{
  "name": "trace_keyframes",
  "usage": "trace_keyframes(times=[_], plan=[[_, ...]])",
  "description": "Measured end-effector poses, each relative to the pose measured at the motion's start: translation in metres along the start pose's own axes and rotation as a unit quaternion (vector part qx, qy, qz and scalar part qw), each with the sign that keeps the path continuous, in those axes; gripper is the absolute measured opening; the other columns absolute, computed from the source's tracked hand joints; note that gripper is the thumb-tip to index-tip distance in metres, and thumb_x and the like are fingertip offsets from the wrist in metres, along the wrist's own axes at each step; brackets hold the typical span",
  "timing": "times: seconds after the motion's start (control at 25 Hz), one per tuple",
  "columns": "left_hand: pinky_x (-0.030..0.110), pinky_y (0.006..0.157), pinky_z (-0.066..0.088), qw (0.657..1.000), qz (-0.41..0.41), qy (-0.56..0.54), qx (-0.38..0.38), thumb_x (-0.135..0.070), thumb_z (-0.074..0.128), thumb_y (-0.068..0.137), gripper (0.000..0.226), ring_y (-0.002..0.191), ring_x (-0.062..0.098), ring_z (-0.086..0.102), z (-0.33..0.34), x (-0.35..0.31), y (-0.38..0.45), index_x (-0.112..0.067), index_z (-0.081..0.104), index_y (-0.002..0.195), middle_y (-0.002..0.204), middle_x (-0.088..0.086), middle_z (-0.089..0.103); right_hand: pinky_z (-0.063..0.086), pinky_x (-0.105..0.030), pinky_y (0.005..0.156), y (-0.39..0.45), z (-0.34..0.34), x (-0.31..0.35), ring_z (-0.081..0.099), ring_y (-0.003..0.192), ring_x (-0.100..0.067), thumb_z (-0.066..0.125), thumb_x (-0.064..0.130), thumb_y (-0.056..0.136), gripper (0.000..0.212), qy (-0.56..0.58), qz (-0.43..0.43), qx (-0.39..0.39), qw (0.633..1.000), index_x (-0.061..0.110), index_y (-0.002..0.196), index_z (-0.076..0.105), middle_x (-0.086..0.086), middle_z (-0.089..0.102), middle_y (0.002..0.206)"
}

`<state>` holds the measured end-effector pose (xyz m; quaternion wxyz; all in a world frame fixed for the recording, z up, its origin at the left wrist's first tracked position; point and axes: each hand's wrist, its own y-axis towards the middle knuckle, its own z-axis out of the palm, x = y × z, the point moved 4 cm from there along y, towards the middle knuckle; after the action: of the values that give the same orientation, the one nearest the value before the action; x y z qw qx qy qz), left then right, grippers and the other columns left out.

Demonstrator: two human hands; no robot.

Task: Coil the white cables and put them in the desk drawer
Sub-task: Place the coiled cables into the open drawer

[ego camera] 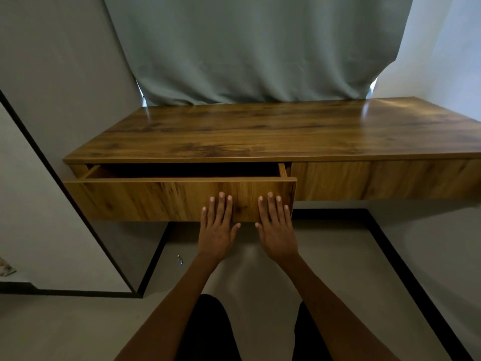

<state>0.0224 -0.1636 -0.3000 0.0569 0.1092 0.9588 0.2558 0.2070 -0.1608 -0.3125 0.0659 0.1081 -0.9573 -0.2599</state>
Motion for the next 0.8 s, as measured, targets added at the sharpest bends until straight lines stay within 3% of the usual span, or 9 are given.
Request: trace_keyframes(times=[0.16, 0.8], plan=[[0.055, 0.121, 0.017, 1.0, -0.011, -0.001, 0.002, -0.051, 0.045, 0.099, 0.08, 0.153, 0.03, -0.002, 0.006, 0.001, 0.015, -0.014, 0.007, 0.159, 0.166, 0.01, -0.002, 0.008, -0.05, 0.125, 0.015, 0.005, -0.003, -0.005, 0.155, -0.032, 0.042, 0.044, 0.104, 0.077, -0.008, 0.003, 0.011, 1.0, 0.014, 0.161, -0.001, -0.013, -0.008, 0.169], [0.054, 0.12, 0.018, 1.0, -0.001, -0.005, 0.025, -0.039, 0.05, 0.098, 0.081, 0.153, 0.029, 0.002, 0.03, 0.018, 0.077, -0.02, 0.0, 0.159, 0.167, 0.004, -0.004, 0.009, -0.049, 0.125, 0.076, 0.031, -0.02, -0.012, 0.155, -0.028, 0.037, 0.04, 0.105, 0.075, -0.01, 0.019, 0.024, 0.999, 0.019, 0.16, -0.009, -0.007, -0.015, 0.168]])
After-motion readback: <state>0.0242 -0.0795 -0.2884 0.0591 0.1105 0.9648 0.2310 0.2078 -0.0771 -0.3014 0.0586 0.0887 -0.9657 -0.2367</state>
